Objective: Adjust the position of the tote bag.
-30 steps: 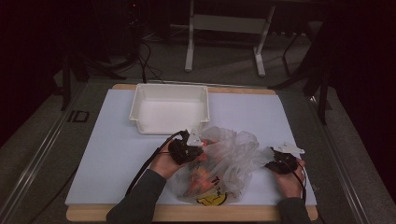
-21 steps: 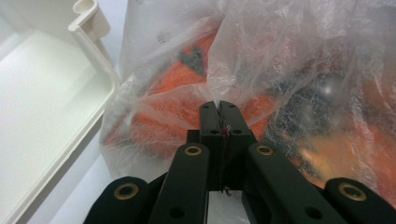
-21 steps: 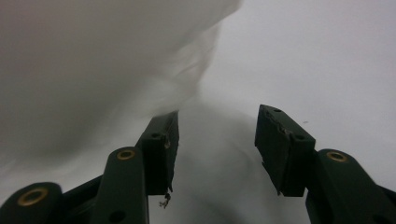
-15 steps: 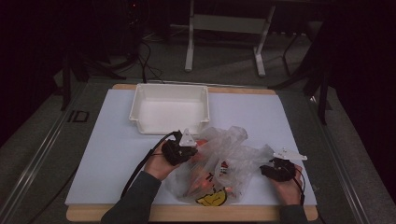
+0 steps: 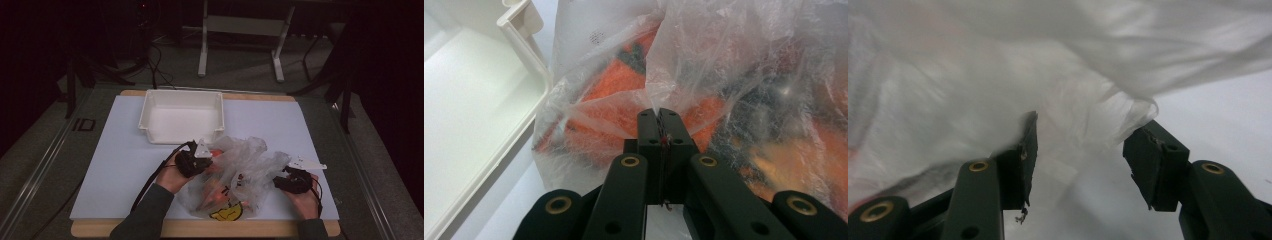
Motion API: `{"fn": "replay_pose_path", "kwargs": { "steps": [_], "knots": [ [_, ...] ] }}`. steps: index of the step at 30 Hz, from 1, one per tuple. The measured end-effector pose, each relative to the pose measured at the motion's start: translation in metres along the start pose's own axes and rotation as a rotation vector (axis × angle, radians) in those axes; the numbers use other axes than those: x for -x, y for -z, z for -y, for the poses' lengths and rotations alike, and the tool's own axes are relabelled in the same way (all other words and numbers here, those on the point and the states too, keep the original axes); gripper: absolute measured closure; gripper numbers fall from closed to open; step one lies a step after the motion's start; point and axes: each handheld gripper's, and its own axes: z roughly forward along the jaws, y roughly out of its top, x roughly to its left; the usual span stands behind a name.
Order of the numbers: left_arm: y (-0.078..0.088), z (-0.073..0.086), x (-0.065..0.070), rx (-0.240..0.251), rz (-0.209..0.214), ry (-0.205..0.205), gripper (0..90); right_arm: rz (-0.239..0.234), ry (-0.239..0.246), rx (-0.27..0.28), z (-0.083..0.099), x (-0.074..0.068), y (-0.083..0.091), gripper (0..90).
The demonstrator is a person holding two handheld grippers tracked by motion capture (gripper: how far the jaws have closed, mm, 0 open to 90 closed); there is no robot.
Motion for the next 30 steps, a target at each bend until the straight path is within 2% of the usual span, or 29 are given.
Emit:
{"fn": "replay_pose_path", "kwargs": {
  "steps": [4,6,9,11,12,14,19,24,30],
  "knots": [
    [0.000,0.001,0.000,0.004,-0.003,0.002,89.6,-0.010,0.012,-0.032,-0.002,-0.003,-0.009,47.6],
    [0.002,0.002,0.001,0.006,-0.005,0.002,89.6,0.003,0.025,-0.064,-0.001,-0.005,-0.015,50.7],
    [0.003,0.005,0.002,0.014,-0.009,0.008,89.6,0.017,0.055,-0.112,0.001,-0.007,-0.024,59.8],
    [0.005,0.009,0.003,0.018,-0.010,0.015,89.5,0.025,0.066,-0.128,0.002,-0.008,-0.026,62.8],
    [0.005,0.011,0.003,0.020,-0.011,0.019,89.6,0.037,0.083,-0.154,0.004,-0.010,-0.029,70.9],
    [0.006,0.014,0.004,0.020,-0.014,0.024,89.5,0.044,0.100,-0.169,0.005,-0.011,-0.031,78.5],
    [0.010,0.027,0.007,0.012,-0.033,0.031,89.6,0.063,0.132,-0.173,0.007,-0.013,-0.031,86.4],
    [0.012,0.046,0.006,0.006,-0.052,0.074,89.7,0.071,0.145,-0.171,0.008,-0.011,-0.029,87.0],
    [0.016,0.070,0.001,-0.012,-0.096,0.120,90.0,0.084,0.135,-0.162,0.012,-0.008,-0.025,87.4]
  ]
}}
